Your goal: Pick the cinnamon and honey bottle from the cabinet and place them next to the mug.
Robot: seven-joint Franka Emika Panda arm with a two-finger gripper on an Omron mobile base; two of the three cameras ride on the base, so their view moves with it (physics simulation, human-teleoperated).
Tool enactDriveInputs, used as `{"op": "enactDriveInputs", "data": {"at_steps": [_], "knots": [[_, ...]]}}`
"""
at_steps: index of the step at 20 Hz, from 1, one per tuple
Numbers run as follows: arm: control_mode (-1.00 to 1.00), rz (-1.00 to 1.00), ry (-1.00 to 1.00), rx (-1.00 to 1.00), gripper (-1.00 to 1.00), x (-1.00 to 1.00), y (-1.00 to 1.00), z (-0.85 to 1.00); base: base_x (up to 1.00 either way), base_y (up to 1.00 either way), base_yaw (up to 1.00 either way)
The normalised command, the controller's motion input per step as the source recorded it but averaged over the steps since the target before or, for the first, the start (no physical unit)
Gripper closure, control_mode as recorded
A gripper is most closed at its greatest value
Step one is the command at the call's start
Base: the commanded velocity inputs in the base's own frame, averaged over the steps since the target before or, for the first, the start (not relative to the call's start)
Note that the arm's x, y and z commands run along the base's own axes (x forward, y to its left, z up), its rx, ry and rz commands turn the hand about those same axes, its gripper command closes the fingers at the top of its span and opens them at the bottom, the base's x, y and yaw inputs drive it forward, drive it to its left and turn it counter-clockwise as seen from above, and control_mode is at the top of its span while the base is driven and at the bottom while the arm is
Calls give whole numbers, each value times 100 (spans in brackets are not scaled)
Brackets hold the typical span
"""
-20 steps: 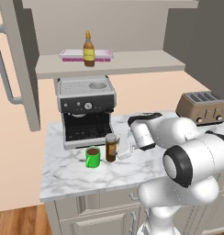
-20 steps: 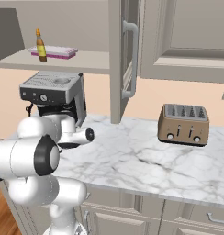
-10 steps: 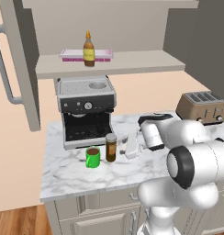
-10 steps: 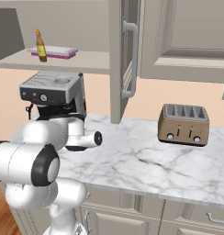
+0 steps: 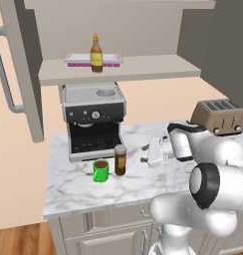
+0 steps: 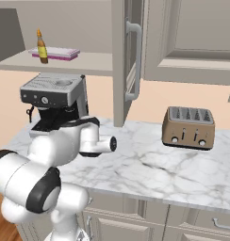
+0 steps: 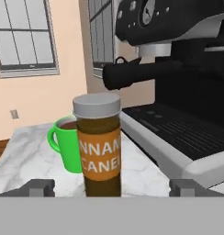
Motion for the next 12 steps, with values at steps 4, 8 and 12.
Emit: {"op": "enactDriveInputs", "data": {"at_steps": [4,8,12], "knots": [[-100,0,0,7,-100,-39,-2,66,0,0,0],[-100,0,0,5,-100,-34,0,78,0,0,0],[-100,0,0,3,-100,-34,0,81,0,0,0]]}}
